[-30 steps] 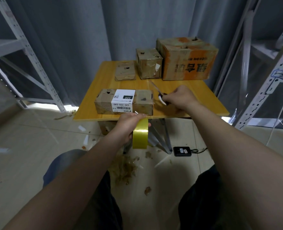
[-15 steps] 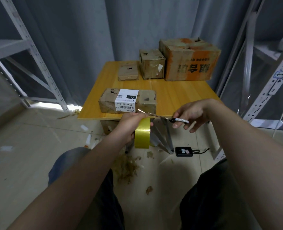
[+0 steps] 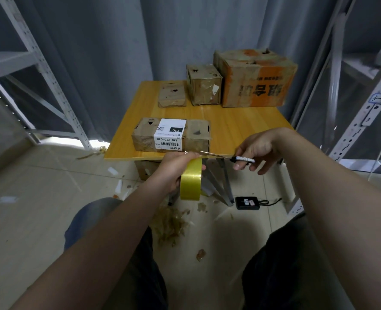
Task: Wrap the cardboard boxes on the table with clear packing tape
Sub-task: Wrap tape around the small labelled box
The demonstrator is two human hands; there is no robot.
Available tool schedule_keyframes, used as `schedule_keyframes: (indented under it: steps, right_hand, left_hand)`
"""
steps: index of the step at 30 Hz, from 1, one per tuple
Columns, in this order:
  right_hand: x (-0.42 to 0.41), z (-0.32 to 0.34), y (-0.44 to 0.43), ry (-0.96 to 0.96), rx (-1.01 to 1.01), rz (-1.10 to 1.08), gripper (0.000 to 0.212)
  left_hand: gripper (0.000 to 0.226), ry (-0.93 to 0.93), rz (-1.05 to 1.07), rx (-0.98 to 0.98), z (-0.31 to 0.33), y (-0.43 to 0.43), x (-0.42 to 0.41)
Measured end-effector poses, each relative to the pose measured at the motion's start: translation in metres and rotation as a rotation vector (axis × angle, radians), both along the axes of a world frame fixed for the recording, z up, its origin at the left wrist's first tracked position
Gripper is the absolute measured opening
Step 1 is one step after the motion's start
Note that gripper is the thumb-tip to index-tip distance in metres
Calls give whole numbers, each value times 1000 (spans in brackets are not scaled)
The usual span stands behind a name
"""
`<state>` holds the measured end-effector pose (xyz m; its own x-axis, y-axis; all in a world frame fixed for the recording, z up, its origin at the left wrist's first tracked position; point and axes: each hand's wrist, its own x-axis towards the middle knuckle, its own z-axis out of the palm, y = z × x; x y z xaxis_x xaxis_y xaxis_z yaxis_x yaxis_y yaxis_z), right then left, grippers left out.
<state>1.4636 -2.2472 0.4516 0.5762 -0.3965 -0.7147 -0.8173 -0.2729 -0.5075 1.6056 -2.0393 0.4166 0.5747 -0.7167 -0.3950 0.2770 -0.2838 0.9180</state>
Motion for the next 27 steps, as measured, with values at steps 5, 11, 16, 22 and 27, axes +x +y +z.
schedule_keyframes:
  steps: [5, 11, 16, 22, 27]
  right_hand:
    - [19, 2, 8, -44, 21, 9, 31]
    - [38, 1, 18, -115, 22, -6, 40]
    - [39, 0, 17, -178, 49, -50, 31]
    - [32, -3, 19, -204, 64, -73, 18]
    - [30, -4, 20, -221, 67, -108, 22]
  left_hand:
    - [25, 8, 4, 12, 1, -1, 0]
    - [26, 12, 9, 8, 3, 1, -1]
    - [25, 12, 3, 15, 3, 2, 1]
    - [23, 14, 3, 5, 6, 2, -2]
    - [19, 9, 1, 18, 7, 2, -2]
